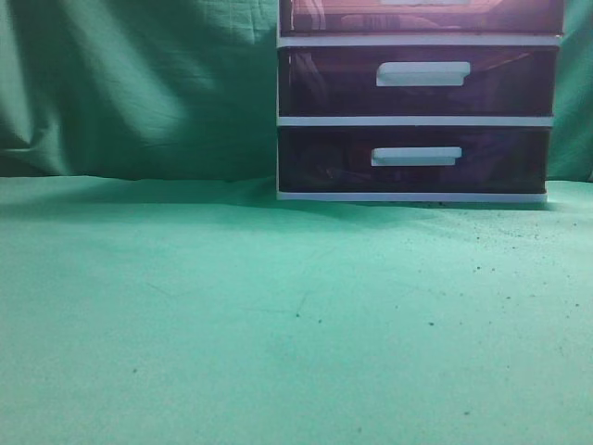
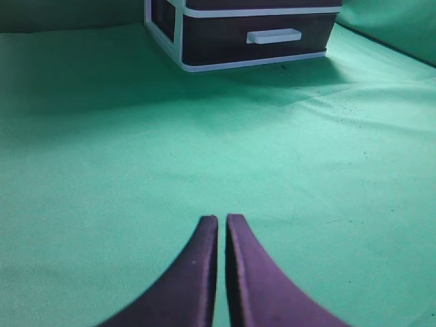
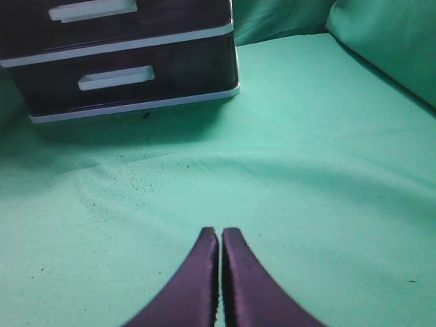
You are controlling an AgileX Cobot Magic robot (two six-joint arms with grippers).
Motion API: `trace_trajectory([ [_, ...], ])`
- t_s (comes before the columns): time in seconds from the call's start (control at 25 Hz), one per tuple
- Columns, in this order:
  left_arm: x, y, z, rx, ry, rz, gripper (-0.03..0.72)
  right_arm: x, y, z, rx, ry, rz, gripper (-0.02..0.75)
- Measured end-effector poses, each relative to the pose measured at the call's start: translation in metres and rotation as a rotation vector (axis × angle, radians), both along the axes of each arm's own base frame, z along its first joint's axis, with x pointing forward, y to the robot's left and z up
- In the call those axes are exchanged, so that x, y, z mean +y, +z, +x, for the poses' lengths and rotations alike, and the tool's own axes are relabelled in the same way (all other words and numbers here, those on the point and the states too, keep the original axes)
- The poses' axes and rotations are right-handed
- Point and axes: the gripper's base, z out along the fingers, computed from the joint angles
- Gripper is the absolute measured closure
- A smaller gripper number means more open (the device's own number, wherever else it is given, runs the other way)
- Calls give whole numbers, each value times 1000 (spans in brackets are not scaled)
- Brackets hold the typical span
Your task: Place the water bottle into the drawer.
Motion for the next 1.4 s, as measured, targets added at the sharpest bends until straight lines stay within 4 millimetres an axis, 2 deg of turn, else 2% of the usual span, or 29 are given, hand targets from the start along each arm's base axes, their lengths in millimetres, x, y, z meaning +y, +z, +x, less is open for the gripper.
trace_trajectory([
  [0.8, 0, 0, 0, 0, 11, 0, 688, 0, 0, 0, 1, 0, 1, 738],
  [1.0, 11, -1, 4, -35, 222, 43, 688, 0, 0, 0, 3, 0, 1, 738],
  [1.24, 23, -30, 14, -77, 523, 45, 688, 0, 0, 0, 3, 0, 1, 738],
  [1.4, 27, -31, 15, -105, 595, 63, 688, 0, 0, 0, 3, 0, 1, 738],
])
